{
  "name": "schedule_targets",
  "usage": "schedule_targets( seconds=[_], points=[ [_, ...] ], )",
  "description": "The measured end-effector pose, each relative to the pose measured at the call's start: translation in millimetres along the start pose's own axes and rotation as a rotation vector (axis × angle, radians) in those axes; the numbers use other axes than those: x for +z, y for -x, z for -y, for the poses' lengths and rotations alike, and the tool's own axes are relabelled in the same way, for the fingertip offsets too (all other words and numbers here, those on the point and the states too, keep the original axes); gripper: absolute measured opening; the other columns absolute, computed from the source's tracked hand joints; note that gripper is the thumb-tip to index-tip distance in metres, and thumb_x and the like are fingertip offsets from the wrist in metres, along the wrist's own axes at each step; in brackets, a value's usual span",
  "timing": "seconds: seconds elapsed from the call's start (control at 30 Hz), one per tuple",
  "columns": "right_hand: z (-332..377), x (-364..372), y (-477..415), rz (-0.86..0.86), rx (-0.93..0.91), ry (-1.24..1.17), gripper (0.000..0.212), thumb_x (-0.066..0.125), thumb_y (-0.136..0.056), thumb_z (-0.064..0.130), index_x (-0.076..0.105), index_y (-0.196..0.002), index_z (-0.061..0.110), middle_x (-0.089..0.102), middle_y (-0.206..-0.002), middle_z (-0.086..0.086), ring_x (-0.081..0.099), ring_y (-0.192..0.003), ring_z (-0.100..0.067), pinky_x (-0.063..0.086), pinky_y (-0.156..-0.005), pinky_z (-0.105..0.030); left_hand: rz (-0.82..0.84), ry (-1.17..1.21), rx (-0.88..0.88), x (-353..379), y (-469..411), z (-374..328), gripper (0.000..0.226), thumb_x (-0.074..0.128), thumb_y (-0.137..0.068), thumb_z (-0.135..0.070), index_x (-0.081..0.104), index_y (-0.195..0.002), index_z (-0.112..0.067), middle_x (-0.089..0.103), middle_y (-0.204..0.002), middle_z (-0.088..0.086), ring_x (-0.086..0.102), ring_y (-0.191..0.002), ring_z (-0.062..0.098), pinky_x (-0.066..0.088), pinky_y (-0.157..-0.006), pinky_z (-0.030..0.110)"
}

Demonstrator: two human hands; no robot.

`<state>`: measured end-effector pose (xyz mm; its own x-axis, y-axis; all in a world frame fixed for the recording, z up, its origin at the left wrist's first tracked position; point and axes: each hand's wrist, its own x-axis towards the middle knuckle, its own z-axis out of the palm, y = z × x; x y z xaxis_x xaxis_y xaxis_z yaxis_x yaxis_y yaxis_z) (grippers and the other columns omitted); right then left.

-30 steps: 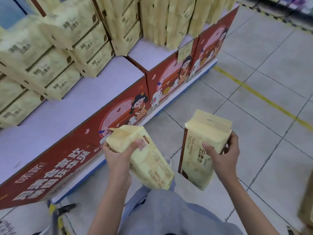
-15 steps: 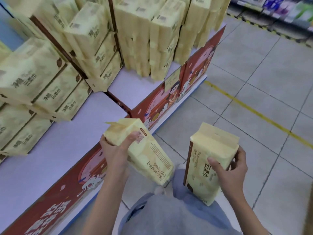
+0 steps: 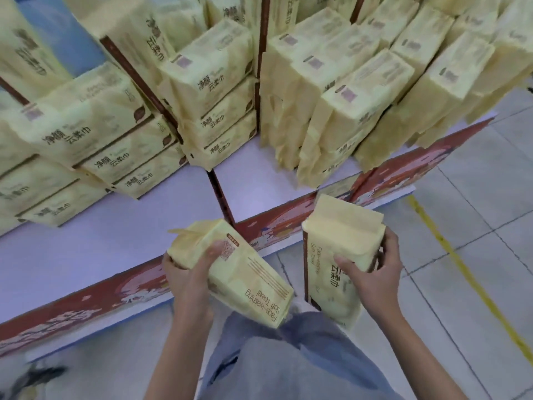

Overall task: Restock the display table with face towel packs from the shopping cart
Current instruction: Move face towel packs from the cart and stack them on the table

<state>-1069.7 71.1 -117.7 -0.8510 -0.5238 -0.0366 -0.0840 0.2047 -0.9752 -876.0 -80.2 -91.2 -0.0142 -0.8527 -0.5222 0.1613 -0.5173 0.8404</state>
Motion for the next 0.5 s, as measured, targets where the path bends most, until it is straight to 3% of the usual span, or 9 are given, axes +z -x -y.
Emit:
schedule_targets(
  seconds=[0.07, 0.13, 0.2, 0.27, 0.37, 0.43, 0.5],
  points=[
    [6, 15, -22, 0.099, -0.029, 0.004, 0.082, 0.077, -0.046, 0.047, 0.048, -0.118, 0.022, 0.057, -0.113, 0.006, 0.056, -0.109, -0.01, 0.051, -0.09, -0.03, -0.084, 0.05, 0.008, 1, -1, 0, 0.11, 0.086, -0.034, -0.027, 0.041, -0.134, -0.012, 0.063, -0.113, 0.0, 0.065, -0.089, 0.015, 0.051, -0.063, 0.025],
    [10, 32, -40, 0.202, -0.07, 0.011, 0.082, 0.078, -0.048, 0.046, 0.047, -0.119, 0.02, 0.056, -0.112, 0.011, 0.054, -0.108, -0.001, 0.048, -0.09, -0.022, -0.168, 0.094, 0.014, -1, -3, -2, 0.115, 0.084, -0.029, -0.031, 0.042, -0.134, -0.009, 0.062, -0.119, 0.006, 0.065, -0.09, 0.018, 0.051, -0.062, 0.025],
    [13, 51, -57, 0.293, -0.096, 0.037, 0.083, 0.079, -0.05, 0.046, 0.047, -0.121, 0.018, 0.056, -0.115, 0.006, 0.053, -0.111, -0.007, 0.048, -0.093, -0.03, -0.238, 0.129, 0.004, -1, -9, -4, 0.111, 0.086, -0.032, -0.024, 0.041, -0.133, -0.009, 0.062, -0.118, 0.006, 0.064, -0.092, 0.02, 0.052, -0.066, 0.029],
    [17, 74, -73, 0.375, -0.127, 0.059, 0.081, 0.079, -0.049, 0.049, 0.047, -0.12, 0.025, 0.055, -0.117, 0.001, 0.052, -0.112, -0.011, 0.048, -0.092, -0.032, -0.296, 0.158, -0.018, -2, -18, -5, 0.097, 0.083, -0.043, -0.018, 0.04, -0.13, -0.013, 0.061, -0.117, 0.005, 0.063, -0.094, 0.021, 0.052, -0.069, 0.032],
    [27, 112, -99, 0.47, -0.193, 0.088, 0.075, 0.078, -0.048, 0.052, 0.041, -0.113, 0.045, 0.052, -0.117, -0.001, 0.051, -0.11, -0.01, 0.046, -0.089, -0.02, -0.343, 0.2, -0.022, -1, -39, -12, 0.094, 0.08, -0.046, -0.018, 0.039, -0.131, -0.013, 0.061, -0.119, 0.006, 0.063, -0.09, 0.018, 0.05, -0.067, 0.029],
    [34, 139, -120, 0.523, -0.289, 0.158, 0.072, 0.078, -0.049, 0.055, 0.041, -0.111, 0.047, 0.052, -0.115, 0.0, 0.05, -0.108, -0.014, 0.045, -0.09, -0.026, -0.355, 0.216, -0.031, 1, -54, -18, 0.095, 0.081, -0.046, -0.018, 0.039, -0.131, -0.014, 0.061, -0.119, 0.005, 0.062, -0.089, 0.017, 0.049, -0.066, 0.027],
    [42, 165, -143, 0.582, -0.429, 0.274, 0.079, 0.075, -0.051, 0.059, 0.047, -0.119, 0.03, 0.051, -0.108, 0.001, 0.049, -0.102, -0.016, 0.042, -0.087, -0.03, -0.37, 0.227, -0.041, 2, -71, -24, 0.099, 0.085, -0.042, -0.013, 0.04, -0.131, -0.013, 0.061, -0.121, 0.007, 0.062, -0.092, 0.019, 0.049, -0.067, 0.028]
  ],
)
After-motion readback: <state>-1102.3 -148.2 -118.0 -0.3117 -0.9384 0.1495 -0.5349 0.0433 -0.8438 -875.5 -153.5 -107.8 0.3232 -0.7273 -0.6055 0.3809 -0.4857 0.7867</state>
